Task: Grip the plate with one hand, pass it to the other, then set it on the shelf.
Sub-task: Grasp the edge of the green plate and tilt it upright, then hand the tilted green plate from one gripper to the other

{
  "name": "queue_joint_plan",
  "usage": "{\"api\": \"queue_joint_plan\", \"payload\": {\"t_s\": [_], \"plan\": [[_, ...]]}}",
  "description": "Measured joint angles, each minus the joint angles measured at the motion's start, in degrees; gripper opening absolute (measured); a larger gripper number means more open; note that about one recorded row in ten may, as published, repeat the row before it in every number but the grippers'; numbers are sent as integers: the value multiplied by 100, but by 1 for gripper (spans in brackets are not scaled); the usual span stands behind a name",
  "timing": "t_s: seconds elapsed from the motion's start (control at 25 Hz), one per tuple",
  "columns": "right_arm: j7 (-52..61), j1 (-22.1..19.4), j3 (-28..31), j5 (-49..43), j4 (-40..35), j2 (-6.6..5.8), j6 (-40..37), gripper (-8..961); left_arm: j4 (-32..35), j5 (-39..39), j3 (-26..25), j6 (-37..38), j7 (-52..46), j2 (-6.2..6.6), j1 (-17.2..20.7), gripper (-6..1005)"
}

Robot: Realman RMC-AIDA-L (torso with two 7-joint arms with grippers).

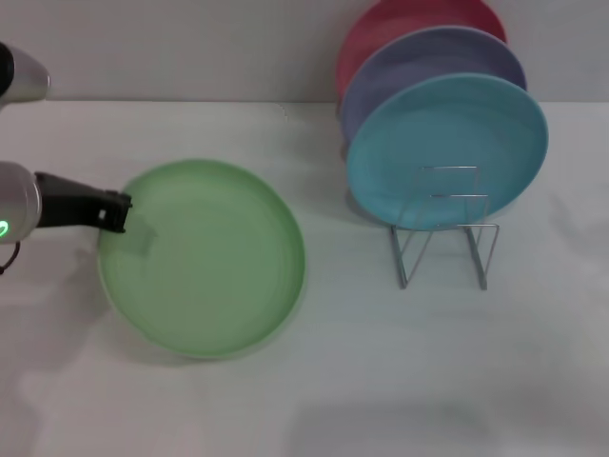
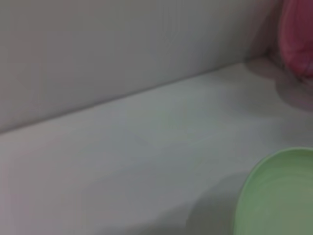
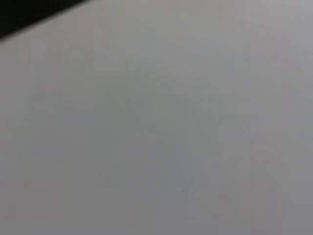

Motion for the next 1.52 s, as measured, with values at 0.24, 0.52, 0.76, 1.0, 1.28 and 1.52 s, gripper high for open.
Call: {"api": "queue_joint_plan", "payload": {"t_s": [0.24, 0.52, 0.76, 1.0, 1.28, 1.52], "plan": [[1747, 368, -435, -1286, 2917, -89, -3831, 830, 420, -9, -5, -3, 20, -9, 10, 35], [6096, 793, -600, -5773, 5265, -157, -6909, 831, 556, -7, -9, 50, 21, -9, 0, 35], [11265, 1751, -492, -10635, 6149, -347, -6024, 831, 670, -1, 19, 240, 22, -16, 28, 34], [13953, 3030, -236, -12711, 5855, -476, -3850, 828, 688, -1, 37, 280, 30, -8, 7, 34], [13671, 3747, -214, -12812, 5007, -475, -3160, 813, 692, -5, 90, 294, 30, -16, -13, 35], [13448, 4016, -218, -12992, 4495, -443, -3149, 800, 694, -60, 95, 292, 30, -18, -5, 34]]}}
